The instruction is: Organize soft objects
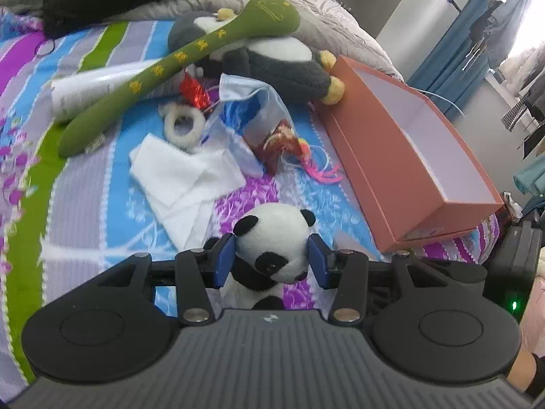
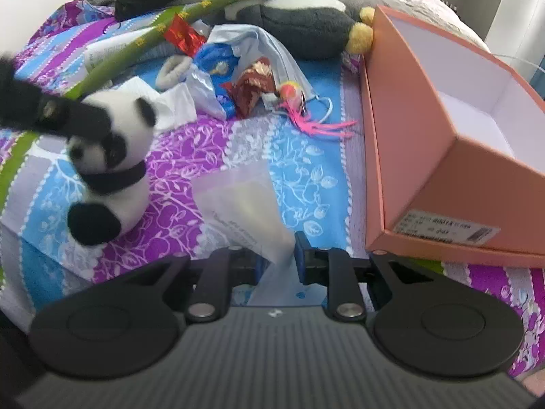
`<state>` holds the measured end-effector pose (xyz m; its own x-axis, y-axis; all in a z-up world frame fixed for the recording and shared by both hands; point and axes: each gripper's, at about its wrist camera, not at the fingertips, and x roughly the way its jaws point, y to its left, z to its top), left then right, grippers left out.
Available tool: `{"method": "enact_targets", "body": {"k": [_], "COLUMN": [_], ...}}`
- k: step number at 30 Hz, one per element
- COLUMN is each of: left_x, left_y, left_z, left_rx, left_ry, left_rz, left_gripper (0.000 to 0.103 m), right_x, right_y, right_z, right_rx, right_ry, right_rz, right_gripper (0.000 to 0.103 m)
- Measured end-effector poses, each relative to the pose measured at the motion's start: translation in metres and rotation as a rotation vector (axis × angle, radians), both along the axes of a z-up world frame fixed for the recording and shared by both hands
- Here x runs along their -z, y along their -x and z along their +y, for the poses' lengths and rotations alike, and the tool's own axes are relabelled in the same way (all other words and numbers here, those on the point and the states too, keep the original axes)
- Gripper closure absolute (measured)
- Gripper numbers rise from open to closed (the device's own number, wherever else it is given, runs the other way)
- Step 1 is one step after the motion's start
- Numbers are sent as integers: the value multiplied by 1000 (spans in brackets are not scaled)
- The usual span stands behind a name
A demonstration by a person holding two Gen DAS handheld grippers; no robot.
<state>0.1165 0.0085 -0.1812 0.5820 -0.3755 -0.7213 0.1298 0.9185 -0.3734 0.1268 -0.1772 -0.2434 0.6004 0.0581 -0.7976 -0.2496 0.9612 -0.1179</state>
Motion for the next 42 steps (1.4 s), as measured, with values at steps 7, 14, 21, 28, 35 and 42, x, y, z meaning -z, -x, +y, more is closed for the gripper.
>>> {"method": "enact_targets", "body": {"k": [7, 14, 21, 28, 35, 42], "left_x": [1, 3, 13, 18, 19, 16], "left_y": [3, 8, 17, 22, 40, 57], "left_z": [23, 57, 80, 96, 92, 83], "left_rx": [-124, -245, -388, -456, -495, -508], "left_ry": [32, 81, 135, 168, 112, 107], "left_rz": [10, 35, 76, 112, 120, 129], "left_gripper": [48, 53, 47, 29, 23, 24], "right_x": [3, 2, -8, -21, -6, 9], "right_y": [5, 9, 13, 17, 5, -1], "right_z": [4, 8, 0, 1, -2, -1], "right_rx": [-38, -56, -85, -160, -110, -123], "right_ry": [-54, -109, -190, -262, -217, -235], "right_rz": [6, 4, -4, -27, -19, 13], "right_gripper": [53, 52, 36, 36, 37, 41]}}
